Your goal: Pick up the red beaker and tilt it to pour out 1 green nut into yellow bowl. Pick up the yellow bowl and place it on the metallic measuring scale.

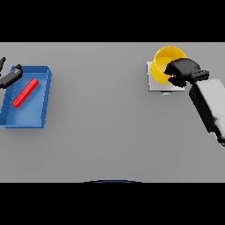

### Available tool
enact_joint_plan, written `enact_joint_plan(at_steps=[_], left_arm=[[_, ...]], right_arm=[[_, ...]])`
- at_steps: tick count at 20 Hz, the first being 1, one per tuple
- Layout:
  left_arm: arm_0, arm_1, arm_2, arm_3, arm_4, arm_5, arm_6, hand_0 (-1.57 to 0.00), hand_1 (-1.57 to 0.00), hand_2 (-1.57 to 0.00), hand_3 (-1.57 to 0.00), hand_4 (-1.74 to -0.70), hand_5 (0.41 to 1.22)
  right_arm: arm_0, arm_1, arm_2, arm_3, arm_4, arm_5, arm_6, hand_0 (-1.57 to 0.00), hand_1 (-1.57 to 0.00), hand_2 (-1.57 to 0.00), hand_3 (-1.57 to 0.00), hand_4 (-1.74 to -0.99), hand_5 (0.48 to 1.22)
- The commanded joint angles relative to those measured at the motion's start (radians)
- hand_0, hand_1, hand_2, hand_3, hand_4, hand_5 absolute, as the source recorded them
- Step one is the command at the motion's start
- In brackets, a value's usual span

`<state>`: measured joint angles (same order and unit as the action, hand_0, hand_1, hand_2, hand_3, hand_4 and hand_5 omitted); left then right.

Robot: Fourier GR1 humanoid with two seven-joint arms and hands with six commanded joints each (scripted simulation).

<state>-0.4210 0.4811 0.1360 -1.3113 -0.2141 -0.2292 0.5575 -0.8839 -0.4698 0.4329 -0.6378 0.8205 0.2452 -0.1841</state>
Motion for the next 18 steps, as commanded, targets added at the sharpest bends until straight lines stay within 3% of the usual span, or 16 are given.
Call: enact_joint_plan(at_steps=[1,2,3,4,5,7,8,10,12,15,18], left_arm=[[-0.005,0.001,0.002,0.011,0.002,-0.004,-0.011,0.0,0.0,0.0,0.0,-0.84,0.788],[-0.017,-0.003,0.0,0.024,-0.001,-0.001,-0.007,0.0,0.0,0.0,0.0,-0.84,0.783],[-0.016,-0.005,-0.006,0.028,-0.005,-0.002,-0.022,0.0,0.0,0.0,0.0,-0.84,0.78],[-0.018,-0.002,-0.007,0.03,-0.01,-0.002,-0.026,0.0,0.0,0.0,0.0,-0.84,0.779],[-0.017,0.002,-0.004,0.023,-0.004,-0.007,-0.022,0.0,0.0,0.0,0.0,-0.84,0.775],[-0.002,-0.001,-0.002,0.012,0.002,-0.005,-0.025,0.0,0.0,0.0,0.0,-0.84,0.774],[0.0,-0.001,-0.002,0.0,0.003,-0.005,-0.018,0.0,0.0,0.0,0.0,-0.83,0.771],[-0.008,-0.005,0.002,0.01,0.009,-0.006,-0.013,0.0,0.0,0.0,0.0,-0.84,0.764],[-0.015,-0.005,-0.002,0.014,0.002,-0.001,-0.019,0.0,0.0,0.0,0.0,-0.84,0.76],[-0.021,-0.005,-0.003,0.02,-0.002,0.001,-0.013,0.0,0.0,0.0,0.0,-0.83,0.75],[-0.002,-0.001,0.003,0.011,0.005,-0.004,-0.019,0.0,0.0,0.0,0.0,-0.84,0.755]], right_arm=[[-0.004,-0.001,0.001,0.004,0.0,0.002,-0.001,-1.57,-1.57,-1.38,-1.42,-1.741,1.221],[-0.011,0.002,-0.001,0.02,0.001,-0.006,-0.008,-1.57,-1.57,-1.37,-1.45,-1.741,1.221],[-0.017,0.0,-0.002,0.036,0.001,-0.007,-0.017,-1.57,-1.57,-1.4,-1.38,-1.741,1.221],[-0.028,0.011,-0.005,0.049,0.0,-0.004,0.0,-1.57,-1.5,-1.44,-1.25,-1.741,1.221],[-0.028,0.006,-0.004,0.053,-0.002,0.003,-0.018,-1.56,-1.43,-1.34,-1.11,-1.682,1.221],[-0.027,0.011,-0.015,0.049,-0.019,0.017,-0.006,-1.33,-1.12,-1.01,-0.82,-1.592,1.074],[-0.021,0.011,-0.021,0.046,-0.028,0.028,0.001,-1.15,-0.96,-0.85,-0.69,-1.559,1.014],[-0.019,0.012,-0.033,0.037,-0.045,0.055,0.018,-0.76,-0.67,-0.58,-0.48,-1.513,0.923],[-0.014,0.012,-0.039,0.034,-0.054,0.066,0.029,-0.48,-0.46,-0.38,-0.32,-1.485,0.863],[-0.022,0.01,-0.025,0.031,-0.041,0.074,0.026,-0.25,-0.24,-0.19,-0.16,-1.448,0.824],[-0.013,0.008,-0.008,0.026,-0.029,0.09,0.036,-0.13,-0.12,-0.1,-0.08,-1.409,0.804]])
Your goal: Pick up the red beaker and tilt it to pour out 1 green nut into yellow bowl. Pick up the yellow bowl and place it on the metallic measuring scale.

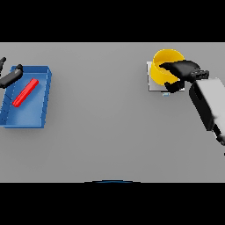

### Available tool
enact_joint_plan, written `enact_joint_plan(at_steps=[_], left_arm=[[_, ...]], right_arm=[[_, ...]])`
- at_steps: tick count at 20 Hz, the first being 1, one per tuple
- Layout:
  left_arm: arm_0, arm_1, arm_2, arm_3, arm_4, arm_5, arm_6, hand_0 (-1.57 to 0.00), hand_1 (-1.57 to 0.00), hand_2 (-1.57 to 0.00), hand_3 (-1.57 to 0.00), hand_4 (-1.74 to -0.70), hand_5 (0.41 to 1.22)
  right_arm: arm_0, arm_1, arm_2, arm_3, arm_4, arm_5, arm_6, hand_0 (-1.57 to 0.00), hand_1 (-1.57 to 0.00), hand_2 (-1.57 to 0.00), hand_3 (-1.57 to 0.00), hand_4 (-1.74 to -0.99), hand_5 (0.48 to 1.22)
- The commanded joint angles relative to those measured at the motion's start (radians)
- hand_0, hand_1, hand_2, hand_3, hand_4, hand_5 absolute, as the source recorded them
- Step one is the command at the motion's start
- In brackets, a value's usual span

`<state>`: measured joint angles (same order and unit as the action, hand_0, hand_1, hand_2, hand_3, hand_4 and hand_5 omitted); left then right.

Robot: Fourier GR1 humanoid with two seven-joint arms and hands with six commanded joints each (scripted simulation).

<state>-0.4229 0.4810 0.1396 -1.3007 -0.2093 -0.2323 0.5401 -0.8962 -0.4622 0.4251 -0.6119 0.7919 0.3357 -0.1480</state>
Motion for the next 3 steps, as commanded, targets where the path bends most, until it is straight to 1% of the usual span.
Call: enact_joint_plan(at_steps=[1,3], left_arm=[[-0.004,-0.002,-0.005,-0.001,-0.005,0.002,0.003,0.0,0.0,0.0,0.0,-0.83,0.759],[-0.004,-0.005,-0.005,-0.007,-0.001,0.002,-0.003,0.0,0.0,0.0,0.0,-0.83,0.76]], right_arm=[[-0.003,-0.005,0.004,-0.002,0.005,0.006,0.005,-0.1,-0.1,-0.08,-0.07,-1.401,0.798],[-0.009,0.001,0.0,0.008,0.0,0.01,0.001,-0.06,-0.06,-0.05,-0.04,-1.39,0.779]])
